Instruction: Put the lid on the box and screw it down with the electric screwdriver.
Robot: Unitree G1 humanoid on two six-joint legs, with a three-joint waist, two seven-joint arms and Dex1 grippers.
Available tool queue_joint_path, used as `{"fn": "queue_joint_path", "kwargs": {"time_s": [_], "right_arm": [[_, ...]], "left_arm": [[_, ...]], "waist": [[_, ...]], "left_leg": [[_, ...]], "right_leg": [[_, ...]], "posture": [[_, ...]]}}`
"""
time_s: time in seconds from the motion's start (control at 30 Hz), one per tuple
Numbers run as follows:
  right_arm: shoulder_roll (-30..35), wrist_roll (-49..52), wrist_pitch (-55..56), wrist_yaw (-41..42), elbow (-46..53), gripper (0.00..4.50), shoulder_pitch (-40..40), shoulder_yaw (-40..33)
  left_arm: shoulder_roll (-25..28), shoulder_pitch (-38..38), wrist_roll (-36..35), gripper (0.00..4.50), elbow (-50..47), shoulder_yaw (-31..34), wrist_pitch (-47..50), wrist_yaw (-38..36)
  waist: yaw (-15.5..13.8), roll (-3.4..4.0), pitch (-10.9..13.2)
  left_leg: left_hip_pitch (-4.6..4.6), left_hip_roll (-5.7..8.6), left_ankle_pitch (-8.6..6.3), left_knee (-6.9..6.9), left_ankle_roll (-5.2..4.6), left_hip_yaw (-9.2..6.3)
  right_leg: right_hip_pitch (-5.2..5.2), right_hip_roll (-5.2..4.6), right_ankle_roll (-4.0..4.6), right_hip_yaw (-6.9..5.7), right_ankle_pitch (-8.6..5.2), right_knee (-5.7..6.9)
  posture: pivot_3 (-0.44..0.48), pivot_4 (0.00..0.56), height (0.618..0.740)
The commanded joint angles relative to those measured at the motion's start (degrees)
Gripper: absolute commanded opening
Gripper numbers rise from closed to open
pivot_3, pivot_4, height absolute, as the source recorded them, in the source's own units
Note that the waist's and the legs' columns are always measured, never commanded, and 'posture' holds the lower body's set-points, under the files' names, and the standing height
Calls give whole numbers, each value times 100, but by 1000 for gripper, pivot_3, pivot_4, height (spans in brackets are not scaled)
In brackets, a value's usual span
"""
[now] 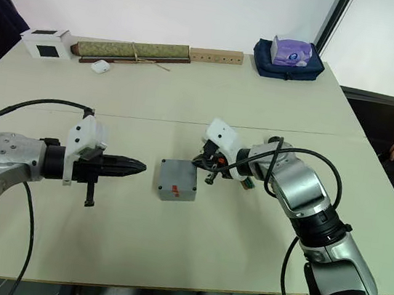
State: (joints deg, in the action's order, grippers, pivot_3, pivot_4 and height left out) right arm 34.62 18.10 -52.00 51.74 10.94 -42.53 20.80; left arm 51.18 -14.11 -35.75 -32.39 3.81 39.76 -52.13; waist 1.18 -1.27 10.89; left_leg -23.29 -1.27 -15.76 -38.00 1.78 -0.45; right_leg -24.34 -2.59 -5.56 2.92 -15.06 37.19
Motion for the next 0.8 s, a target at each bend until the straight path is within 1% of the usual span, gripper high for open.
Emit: {"fn": "queue_joint_path", "kwargs": {"time_s": [0.03,0.23,0.27,0.3,0.57,0.73,0.8], "right_arm": [[-16,39,12,125,150,1466,-68,6],[68,150,-174,138,445,3874,-148,-204],[74,164,-199,135,474,4248,-152,-230],[105,209,-269,115,582,4463,-158,-307],[297,570,-759,-4,1229,4463,-160,-831],[592,1115,-1001,85,1759,4463,-73,-1620],[688,1269,-987,102,1848,4463,-10,-1801]], "left_arm": [[-2,-6,-116,0,-218,213,-6,71],[-24,-63,-130,0,-172,141,-53,73],[-27,-75,-129,0,-160,127,-63,69],[-27,-111,-133,0,-140,114,-68,56],[-39,-296,-157,0,-26,61,-86,-41],[-61,-474,-151,0,176,79,-131,-145],[-66,-513,-147,0,221,85,-134,-169]], "waist": [[-5,0,0],[-9,0,0],[-10,0,0],[-10,0,0],[-19,0,0],[-25,0,0],[-28,0,-1]], "left_leg": [[0,0,0,0,0,0],[-1,1,0,-2,0,0],[-1,0,0,-2,0,0],[-1,0,0,-2,0,0],[-2,2,0,-4,0,-3],[-3,2,0,-4,0,-4],[-3,2,0,-5,0,-5]], "right_leg": [[0,0,0,0,0,1],[0,-1,1,0,1,1],[0,-1,1,-1,1,1],[0,-1,1,-1,1,1],[0,-1,1,-3,1,3],[0,-1,1,-4,1,5],[1,-2,1,-4,1,3]], "posture": [[0,150,740],[0,150,740],[0,150,740],[0,150,740],[0,150,740],[0,150,740],[0,150,740]]}}
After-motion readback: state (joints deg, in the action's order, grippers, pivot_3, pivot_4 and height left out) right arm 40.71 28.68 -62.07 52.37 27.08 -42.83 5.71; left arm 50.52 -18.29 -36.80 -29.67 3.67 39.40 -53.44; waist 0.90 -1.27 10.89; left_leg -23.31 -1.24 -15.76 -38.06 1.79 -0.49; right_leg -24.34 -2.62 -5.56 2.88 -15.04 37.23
